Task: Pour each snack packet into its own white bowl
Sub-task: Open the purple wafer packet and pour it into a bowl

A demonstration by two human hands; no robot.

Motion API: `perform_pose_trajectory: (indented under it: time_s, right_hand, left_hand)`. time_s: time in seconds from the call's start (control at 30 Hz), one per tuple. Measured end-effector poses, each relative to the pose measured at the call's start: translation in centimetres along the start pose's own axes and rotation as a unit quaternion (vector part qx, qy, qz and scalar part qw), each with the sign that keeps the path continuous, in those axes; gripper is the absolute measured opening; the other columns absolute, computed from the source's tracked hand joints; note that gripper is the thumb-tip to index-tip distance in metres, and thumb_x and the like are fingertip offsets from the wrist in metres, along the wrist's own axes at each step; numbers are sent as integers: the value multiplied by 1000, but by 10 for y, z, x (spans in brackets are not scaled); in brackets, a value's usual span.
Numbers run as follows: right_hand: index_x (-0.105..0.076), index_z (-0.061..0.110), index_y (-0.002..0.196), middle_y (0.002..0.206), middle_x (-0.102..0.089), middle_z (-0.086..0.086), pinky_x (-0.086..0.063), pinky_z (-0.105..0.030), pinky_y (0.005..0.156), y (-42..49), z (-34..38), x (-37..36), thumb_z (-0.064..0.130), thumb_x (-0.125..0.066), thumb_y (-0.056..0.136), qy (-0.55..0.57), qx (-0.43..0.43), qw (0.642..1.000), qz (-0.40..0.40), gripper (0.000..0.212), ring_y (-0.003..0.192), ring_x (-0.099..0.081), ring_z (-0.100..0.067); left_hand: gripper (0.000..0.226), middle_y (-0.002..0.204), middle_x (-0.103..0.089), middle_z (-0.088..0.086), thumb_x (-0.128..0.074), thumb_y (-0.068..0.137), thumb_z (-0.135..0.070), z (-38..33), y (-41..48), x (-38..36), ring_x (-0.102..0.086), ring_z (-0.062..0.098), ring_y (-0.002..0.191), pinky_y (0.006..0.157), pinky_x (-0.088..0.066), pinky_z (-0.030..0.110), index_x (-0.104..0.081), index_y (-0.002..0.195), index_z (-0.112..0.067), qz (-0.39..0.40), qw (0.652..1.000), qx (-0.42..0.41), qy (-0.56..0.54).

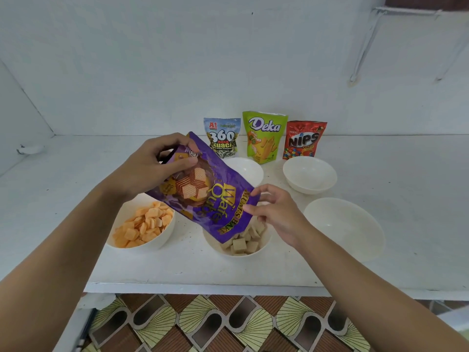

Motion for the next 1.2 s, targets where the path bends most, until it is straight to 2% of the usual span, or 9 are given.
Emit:
perform_pose_trajectory:
  time_s: [0.1, 0.27, 0.4, 0.47, 0.57, 0.77, 0.93, 1.1, 1.2]
  right_hand:
    - [-62, 17, 105, 111, -70, -2, -52, -34, 72, 0, 6, 1, 12, -80, 82, 10, 45, 998, -31, 30, 97, -71, -20]
    - [-58, 16, 91, 109, -69, -20, -48, -30, 58, -1, -6, -2, 7, -80, 82, -30, -26, 995, 88, 25, 89, -67, -26]
    - [-60, 14, 97, 116, -68, -11, -49, -35, 69, 1, 2, 4, 8, -79, 83, 7, 32, 999, -2, 24, 101, -70, -24]
    - [-61, 15, 96, 115, -68, -9, -50, -33, 67, 1, 4, 3, 10, -80, 83, -10, 28, 999, 14, 24, 101, -69, -24]
    - [-59, 16, 90, 106, -70, -13, -50, -27, 58, 0, 0, 0, 8, -81, 81, -50, -12, 996, 75, 25, 89, -67, -23]
    - [-61, 16, 97, 115, -68, -6, -55, -31, 65, 3, 1, 1, 16, -80, 83, -18, 33, 999, 12, 23, 108, -67, -24]
    - [-64, 16, 94, 113, -68, -14, -52, -29, 59, 1, -3, -1, 13, -75, 88, -41, -3, 997, 73, 13, 98, -68, -26]
    - [-67, 16, 95, 119, -65, -9, -54, -33, 67, 3, 0, 4, 11, -75, 88, -18, 48, 999, 3, 11, 103, -70, -27]
    - [-67, 14, 96, 117, -66, -10, -54, -32, 64, 4, 0, 2, 13, -76, 87, -39, 28, 999, 19, 13, 98, -70, -23]
  left_hand:
    - [20, 113, -72, -3, -66, 94, -27, -2, 3, 3, -72, 20, 106, 78, -64, 41, -65, 112, -17, -27, 1000, -1, -6]
    - [24, 114, -72, -3, -68, 92, -27, -2, 8, 2, -71, 22, 106, 80, -62, 45, -68, 114, -17, 22, 999, -6, 26]
    - [25, 114, -72, -2, -67, 92, -25, -5, 11, 2, -71, 20, 107, 77, -63, 39, -66, 115, -16, 19, 1000, -12, 5]
    - [24, 113, -73, -1, -67, 92, -23, -8, 13, 2, -72, 19, 105, 75, -62, 34, -67, 114, -13, 18, 1000, -21, 0]
    - [26, 114, -73, -3, -69, 90, -28, -6, 15, 3, -71, 19, 106, 79, -62, 42, -68, 114, -16, 37, 999, -14, 32]
    - [25, 113, -73, -4, -68, 91, -29, -7, 16, 6, -72, 20, 104, 81, -62, 44, -67, 114, -18, 16, 999, -9, 29]
    - [24, 113, -73, -3, -68, 91, -29, -9, 19, 6, -72, 20, 103, 82, -62, 48, -69, 112, -17, 21, 999, -12, 43]
    - [21, 112, -73, -3, -68, 92, -28, -9, 18, 4, -72, 21, 104, 82, -62, 49, -69, 111, -20, 7, 999, -23, 39]
    - [23, 113, -73, -3, -69, 91, -30, -11, 20, 6, -72, 21, 105, 82, -62, 49, -69, 112, -20, 14, 999, -21, 45]
Point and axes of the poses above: each hand's wrist, its own y-axis towards the middle knuckle, its own x-axis out of the back of the hand, z = x × y, the point moved 2 cm from there along y, towards the middle knuckle
